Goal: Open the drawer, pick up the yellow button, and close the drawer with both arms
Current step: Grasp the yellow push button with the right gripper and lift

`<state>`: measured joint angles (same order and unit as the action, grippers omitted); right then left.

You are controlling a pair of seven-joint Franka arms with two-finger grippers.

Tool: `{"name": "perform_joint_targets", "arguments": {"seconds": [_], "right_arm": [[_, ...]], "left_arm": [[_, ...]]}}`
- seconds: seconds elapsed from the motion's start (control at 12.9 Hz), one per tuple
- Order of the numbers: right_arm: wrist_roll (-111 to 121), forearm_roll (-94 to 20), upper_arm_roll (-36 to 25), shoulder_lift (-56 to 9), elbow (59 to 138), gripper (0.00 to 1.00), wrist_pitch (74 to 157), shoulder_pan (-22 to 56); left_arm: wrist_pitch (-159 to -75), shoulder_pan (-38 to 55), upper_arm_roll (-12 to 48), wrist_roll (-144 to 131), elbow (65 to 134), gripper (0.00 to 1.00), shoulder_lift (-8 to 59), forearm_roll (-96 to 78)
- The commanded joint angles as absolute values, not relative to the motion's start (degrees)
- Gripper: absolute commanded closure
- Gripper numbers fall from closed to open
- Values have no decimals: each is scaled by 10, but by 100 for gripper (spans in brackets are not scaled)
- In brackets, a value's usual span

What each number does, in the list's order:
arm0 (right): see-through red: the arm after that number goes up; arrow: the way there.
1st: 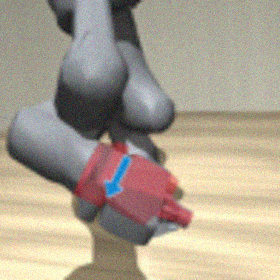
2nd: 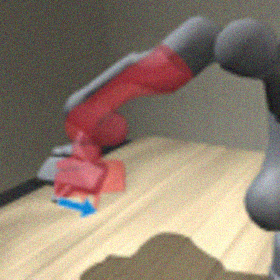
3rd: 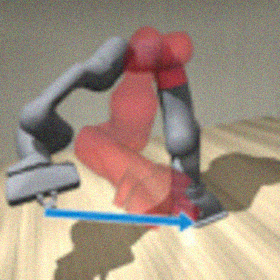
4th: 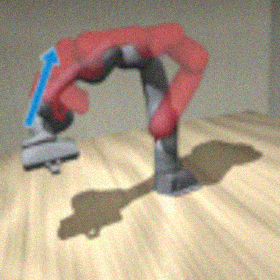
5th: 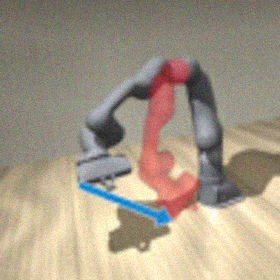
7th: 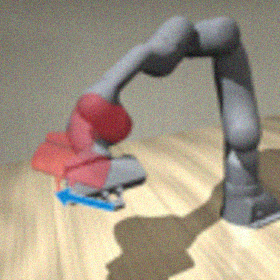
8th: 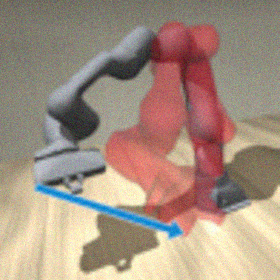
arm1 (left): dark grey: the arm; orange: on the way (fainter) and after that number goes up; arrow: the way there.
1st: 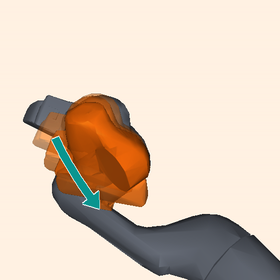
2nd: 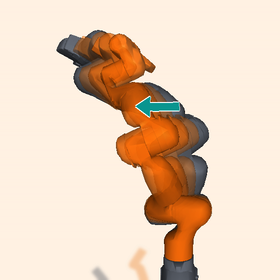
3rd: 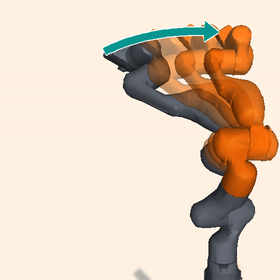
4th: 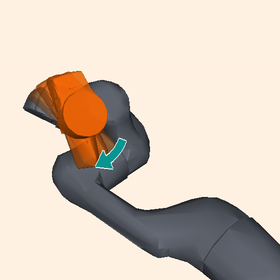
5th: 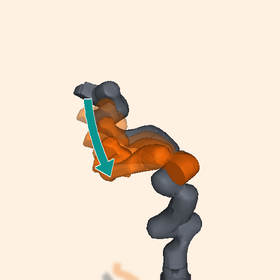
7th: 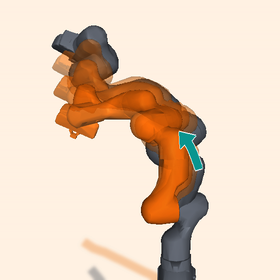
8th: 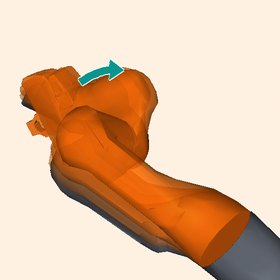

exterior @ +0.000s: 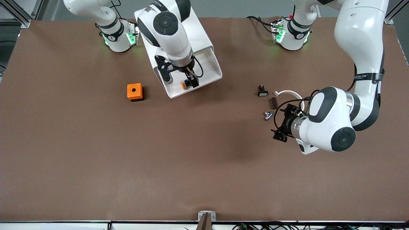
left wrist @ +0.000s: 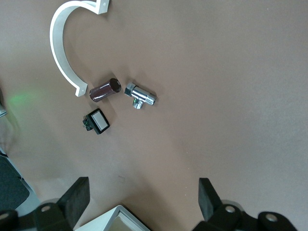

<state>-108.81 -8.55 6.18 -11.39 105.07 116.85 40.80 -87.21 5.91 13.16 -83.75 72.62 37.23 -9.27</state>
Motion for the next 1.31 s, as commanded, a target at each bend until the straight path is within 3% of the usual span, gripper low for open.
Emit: {"name": "perform_joint_targets", "arguments": {"seconds": [0.0,0.15,0.31,0.46,0.54,0.77,1.24], "right_arm": [[-1100,-78,56,-114,1056,12,1174,417],[-1099,-79,56,-114,1056,25,1175,418],[-1098,-76,56,-114,1055,52,1177,418],[-1089,-76,56,-114,1049,90,1184,418],[-1077,-76,56,-113,1047,98,1181,417],[-1060,-76,55,-113,1029,100,1176,409],[-888,-78,53,-107,940,100,1052,320]], "left_arm": [[-880,69,134,-797,732,1,367,-80],[-881,69,135,-678,732,1,365,-80],[-886,69,136,-630,732,1,365,-81],[-906,69,150,-618,732,1,365,-81],[-914,69,154,-609,732,1,365,-81],[-929,70,172,-606,733,1,365,-81],[-969,111,203,-612,737,0,356,-22]]}}
